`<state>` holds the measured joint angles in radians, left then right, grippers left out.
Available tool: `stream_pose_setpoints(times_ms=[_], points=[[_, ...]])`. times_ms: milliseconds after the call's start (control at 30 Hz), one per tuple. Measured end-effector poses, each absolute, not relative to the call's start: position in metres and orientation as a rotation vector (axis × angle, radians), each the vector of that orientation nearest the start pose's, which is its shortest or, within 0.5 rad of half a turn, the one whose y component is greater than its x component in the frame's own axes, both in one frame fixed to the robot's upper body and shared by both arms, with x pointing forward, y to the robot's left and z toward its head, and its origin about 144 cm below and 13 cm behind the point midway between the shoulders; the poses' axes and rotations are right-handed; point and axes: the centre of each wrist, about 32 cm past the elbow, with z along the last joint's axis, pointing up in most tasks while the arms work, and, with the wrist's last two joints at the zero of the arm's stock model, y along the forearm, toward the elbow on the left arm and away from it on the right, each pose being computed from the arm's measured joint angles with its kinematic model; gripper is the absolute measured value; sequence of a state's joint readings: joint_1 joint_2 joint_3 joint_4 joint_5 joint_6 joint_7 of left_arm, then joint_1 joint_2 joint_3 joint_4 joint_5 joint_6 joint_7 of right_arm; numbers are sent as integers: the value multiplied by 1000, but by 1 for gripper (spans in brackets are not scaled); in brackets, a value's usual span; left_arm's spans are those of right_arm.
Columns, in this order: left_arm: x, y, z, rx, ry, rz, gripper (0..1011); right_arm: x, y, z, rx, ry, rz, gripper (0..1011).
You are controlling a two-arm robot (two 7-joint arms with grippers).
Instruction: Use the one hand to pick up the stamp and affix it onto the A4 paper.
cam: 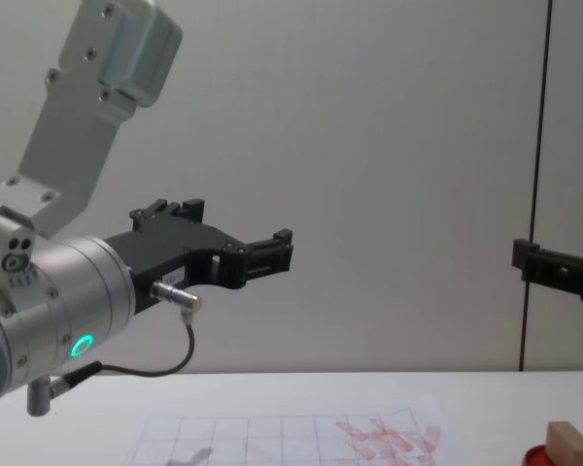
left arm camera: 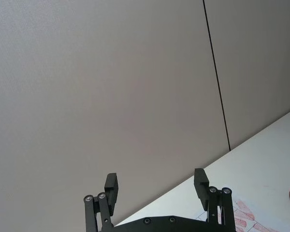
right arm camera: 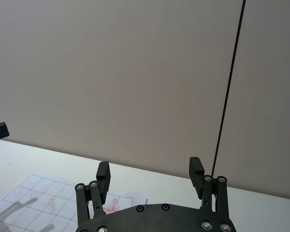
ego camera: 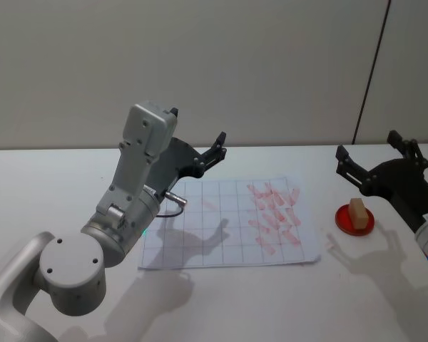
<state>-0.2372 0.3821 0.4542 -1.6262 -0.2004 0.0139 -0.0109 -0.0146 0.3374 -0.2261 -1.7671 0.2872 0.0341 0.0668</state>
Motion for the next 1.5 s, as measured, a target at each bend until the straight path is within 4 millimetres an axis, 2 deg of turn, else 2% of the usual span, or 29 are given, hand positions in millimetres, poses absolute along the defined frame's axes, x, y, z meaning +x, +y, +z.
stream_pose_setpoints(times_ms=[1500], points=[[492,198,1204,61,-268,1124,1001,441,-235,1189,-14,-44,-1275,1001]])
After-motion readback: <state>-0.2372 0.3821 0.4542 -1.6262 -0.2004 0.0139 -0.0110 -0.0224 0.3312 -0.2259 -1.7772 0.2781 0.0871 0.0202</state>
